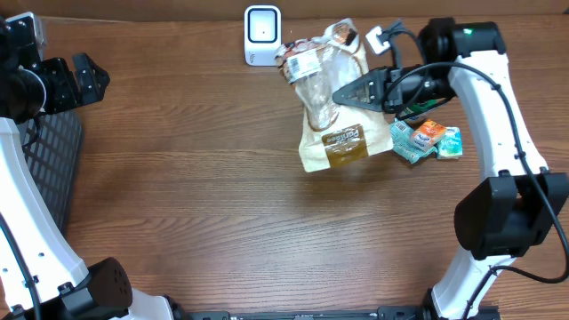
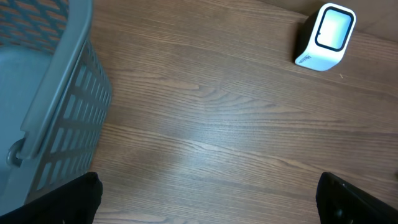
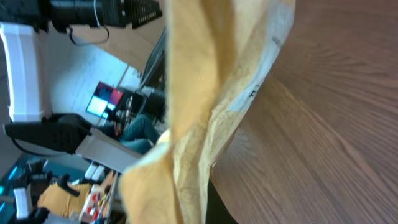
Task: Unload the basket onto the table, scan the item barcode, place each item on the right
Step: 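Lift the cream pouch and swing it toward the scanner, then hold the cream pouch in front of the scanner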
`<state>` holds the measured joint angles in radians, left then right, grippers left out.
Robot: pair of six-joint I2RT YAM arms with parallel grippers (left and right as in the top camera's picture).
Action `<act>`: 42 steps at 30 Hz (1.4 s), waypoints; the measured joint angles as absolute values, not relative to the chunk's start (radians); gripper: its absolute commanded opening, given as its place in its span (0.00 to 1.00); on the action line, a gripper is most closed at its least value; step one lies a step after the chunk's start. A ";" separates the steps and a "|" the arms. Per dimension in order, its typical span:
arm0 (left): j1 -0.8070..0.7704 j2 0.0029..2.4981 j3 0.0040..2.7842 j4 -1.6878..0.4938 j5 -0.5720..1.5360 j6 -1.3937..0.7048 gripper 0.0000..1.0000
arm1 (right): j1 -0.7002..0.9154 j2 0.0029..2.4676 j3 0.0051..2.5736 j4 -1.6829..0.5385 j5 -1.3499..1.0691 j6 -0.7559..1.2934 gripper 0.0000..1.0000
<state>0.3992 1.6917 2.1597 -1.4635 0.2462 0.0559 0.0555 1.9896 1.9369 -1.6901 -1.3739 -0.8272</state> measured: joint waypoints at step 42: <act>0.399 1.692 2.160 -1.463 0.246 0.056 1.00 | 0.558 2.168 2.263 -0.643 0.382 -0.298 0.04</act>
